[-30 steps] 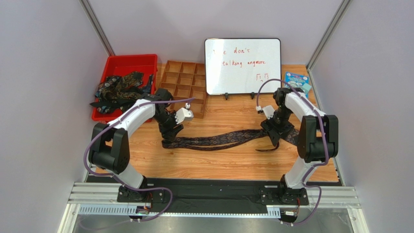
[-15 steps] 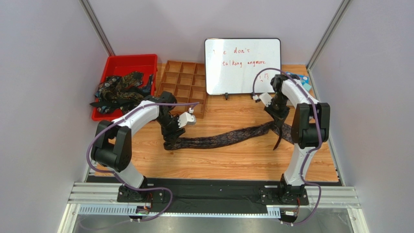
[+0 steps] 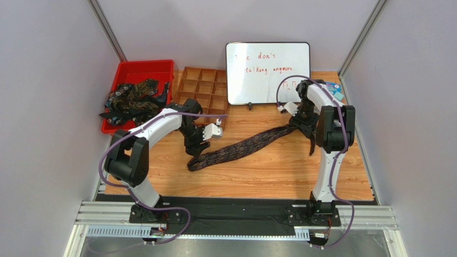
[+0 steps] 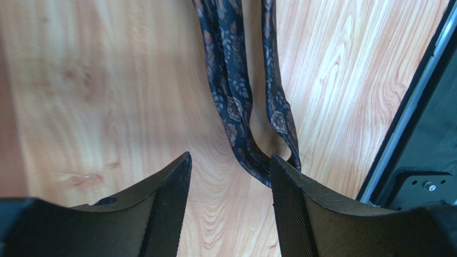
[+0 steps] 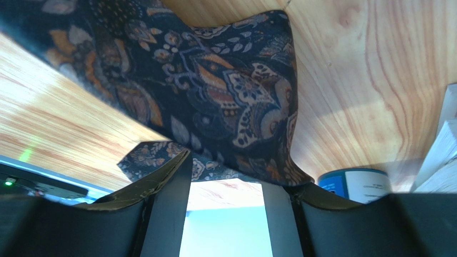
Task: Roll the ties
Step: Flatten out the tie at the center of the board.
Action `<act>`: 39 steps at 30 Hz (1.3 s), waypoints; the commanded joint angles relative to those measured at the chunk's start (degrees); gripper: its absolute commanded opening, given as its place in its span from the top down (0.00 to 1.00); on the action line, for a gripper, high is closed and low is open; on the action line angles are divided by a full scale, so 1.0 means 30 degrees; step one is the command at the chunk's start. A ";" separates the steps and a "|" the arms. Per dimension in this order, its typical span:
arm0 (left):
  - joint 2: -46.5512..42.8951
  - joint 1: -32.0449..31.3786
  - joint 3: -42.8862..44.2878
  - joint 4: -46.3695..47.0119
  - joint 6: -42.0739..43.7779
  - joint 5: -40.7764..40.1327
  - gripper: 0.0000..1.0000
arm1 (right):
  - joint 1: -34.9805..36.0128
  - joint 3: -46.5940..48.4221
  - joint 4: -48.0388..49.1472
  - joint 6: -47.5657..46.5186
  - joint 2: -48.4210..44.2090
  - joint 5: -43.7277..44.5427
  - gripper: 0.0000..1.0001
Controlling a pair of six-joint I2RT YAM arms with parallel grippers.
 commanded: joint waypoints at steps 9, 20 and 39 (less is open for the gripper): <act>-0.0750 -0.2403 -0.1282 0.0975 -0.0245 -0.1518 0.35 | -0.0170 -0.0266 0.0268 0.0997 -0.2627 -0.0611 0.30; 0.0246 -0.2521 -0.2806 0.0890 0.0809 -0.3716 0.56 | -0.0170 -0.0910 0.2497 0.1058 -0.0195 0.0297 0.36; -0.3063 -0.1439 -0.4244 -0.0749 0.2888 -0.3164 1.00 | -0.2483 -0.9902 -0.0723 -0.5647 -0.5580 -0.0288 0.94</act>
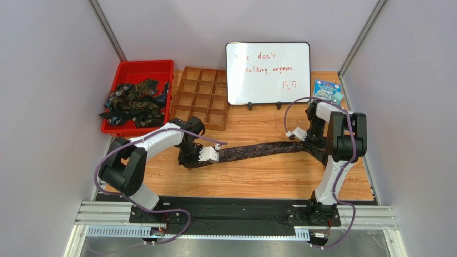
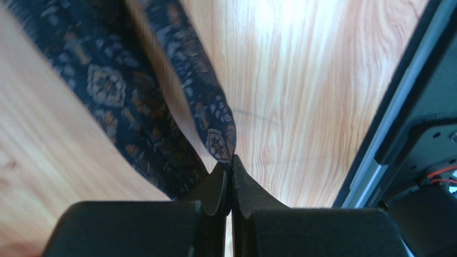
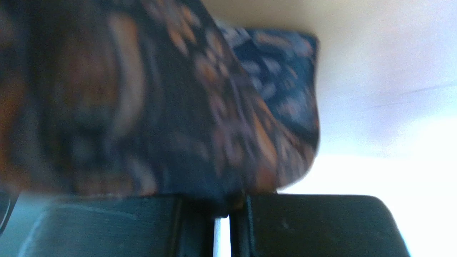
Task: Roll the ties
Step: Flatten out the tie at the center of the board.
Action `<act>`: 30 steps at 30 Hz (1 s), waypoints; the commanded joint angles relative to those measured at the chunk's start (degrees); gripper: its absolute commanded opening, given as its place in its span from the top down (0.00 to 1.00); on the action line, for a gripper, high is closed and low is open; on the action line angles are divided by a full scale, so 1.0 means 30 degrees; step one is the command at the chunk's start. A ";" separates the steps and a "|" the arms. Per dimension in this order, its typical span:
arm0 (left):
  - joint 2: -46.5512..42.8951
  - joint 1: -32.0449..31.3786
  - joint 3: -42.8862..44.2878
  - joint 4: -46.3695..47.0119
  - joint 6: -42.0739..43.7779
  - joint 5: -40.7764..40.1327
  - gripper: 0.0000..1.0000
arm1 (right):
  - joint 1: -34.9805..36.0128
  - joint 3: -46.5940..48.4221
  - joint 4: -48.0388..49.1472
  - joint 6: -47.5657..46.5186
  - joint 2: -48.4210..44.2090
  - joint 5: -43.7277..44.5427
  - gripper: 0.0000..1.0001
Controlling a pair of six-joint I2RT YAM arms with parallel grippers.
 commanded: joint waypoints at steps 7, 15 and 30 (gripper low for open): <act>-0.0214 0.1964 0.1915 -0.3221 0.2977 0.1543 1.00 | -0.0868 -0.0008 -0.2227 -0.4328 -0.2506 -0.1669 0.81; 0.0437 0.2844 0.3146 -0.2960 0.2130 0.1771 0.66 | -0.1189 0.2604 -0.2140 -0.2160 -0.2761 -0.2629 0.44; 0.0376 0.0650 0.3150 0.1136 -0.0125 0.2775 0.24 | -0.1630 0.0464 0.2224 0.2205 -0.3414 -0.3078 0.45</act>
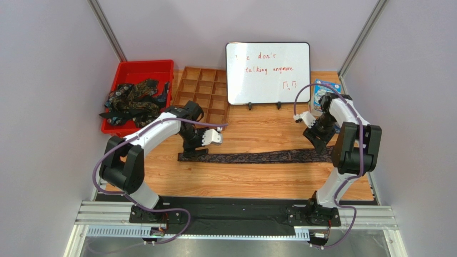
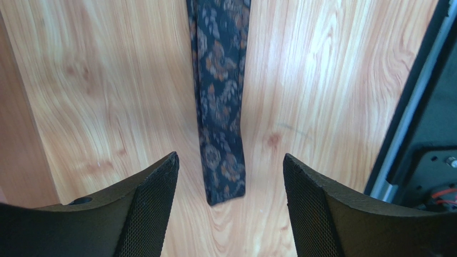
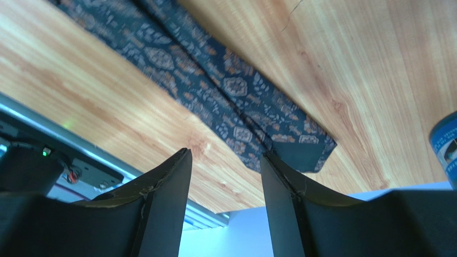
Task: Roll the ties
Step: Flatten out the tie at the center of the board.
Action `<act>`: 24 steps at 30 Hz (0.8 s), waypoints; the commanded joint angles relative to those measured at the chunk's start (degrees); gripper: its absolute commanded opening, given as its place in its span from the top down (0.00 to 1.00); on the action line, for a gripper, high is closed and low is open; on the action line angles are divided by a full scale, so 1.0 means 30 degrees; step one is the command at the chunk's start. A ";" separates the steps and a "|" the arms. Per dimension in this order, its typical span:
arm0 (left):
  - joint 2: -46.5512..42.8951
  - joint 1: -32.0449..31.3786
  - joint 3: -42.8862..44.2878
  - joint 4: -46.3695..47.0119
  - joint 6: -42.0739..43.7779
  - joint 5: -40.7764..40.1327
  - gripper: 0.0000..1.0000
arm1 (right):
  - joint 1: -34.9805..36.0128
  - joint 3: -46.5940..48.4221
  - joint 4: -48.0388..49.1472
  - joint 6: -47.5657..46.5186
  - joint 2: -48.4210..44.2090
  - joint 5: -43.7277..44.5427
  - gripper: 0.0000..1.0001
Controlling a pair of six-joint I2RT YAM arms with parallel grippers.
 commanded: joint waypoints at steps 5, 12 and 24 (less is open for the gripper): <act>0.0296 -0.1315 -0.1344 0.4540 -0.0346 -0.1393 0.27 | -0.0246 0.0087 0.2073 0.2290 0.1473 0.0305 0.45; 0.0911 -0.1373 -0.2075 0.4718 0.1001 -0.2096 0.39 | -0.0451 -0.0206 0.2072 0.2407 0.2966 0.0568 0.43; 0.0707 -0.1373 -0.2986 0.4542 0.1150 -0.1979 0.53 | -0.0891 -0.0118 0.2453 0.2231 0.4228 0.1154 0.42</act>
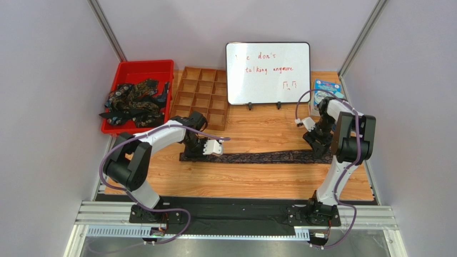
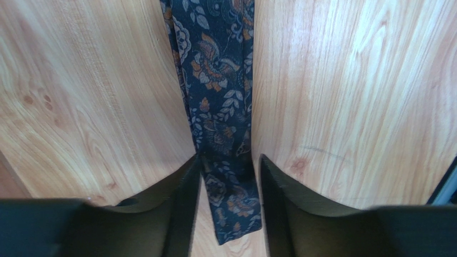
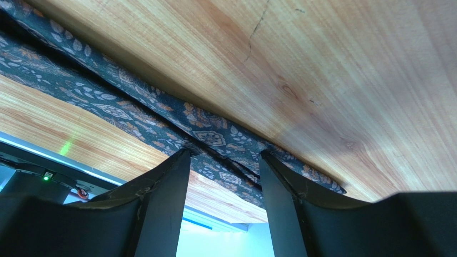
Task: Roll the ties
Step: Flatten out the tie at the center of the board.
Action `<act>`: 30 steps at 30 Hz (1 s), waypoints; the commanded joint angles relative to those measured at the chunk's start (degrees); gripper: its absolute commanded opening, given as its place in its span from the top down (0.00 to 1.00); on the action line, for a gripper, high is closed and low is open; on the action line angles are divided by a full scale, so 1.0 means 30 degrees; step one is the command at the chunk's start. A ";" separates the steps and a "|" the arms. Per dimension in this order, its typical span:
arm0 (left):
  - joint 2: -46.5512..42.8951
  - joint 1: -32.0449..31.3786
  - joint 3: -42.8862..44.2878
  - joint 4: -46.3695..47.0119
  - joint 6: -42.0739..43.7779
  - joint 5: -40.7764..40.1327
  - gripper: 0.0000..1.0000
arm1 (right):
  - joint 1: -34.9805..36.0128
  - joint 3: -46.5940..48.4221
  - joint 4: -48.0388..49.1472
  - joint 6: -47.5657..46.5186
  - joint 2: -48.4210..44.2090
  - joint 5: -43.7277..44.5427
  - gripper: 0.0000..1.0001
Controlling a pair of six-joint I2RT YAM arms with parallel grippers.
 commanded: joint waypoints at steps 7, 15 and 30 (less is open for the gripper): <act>-0.1792 0.0142 -0.0174 -0.0656 0.0517 -0.0035 0.83 | -0.0609 -0.0176 0.1238 -0.0342 0.0884 0.0317 0.39; -0.2585 0.2017 -0.0613 -0.1214 0.0546 0.0287 0.96 | -0.1018 -0.0206 0.1267 -0.0868 0.0973 0.0317 0.39; -0.3256 0.2516 -0.1141 -0.1185 0.0049 0.0899 0.47 | -0.1869 -0.0325 0.0892 -0.3066 -0.1777 0.1695 0.44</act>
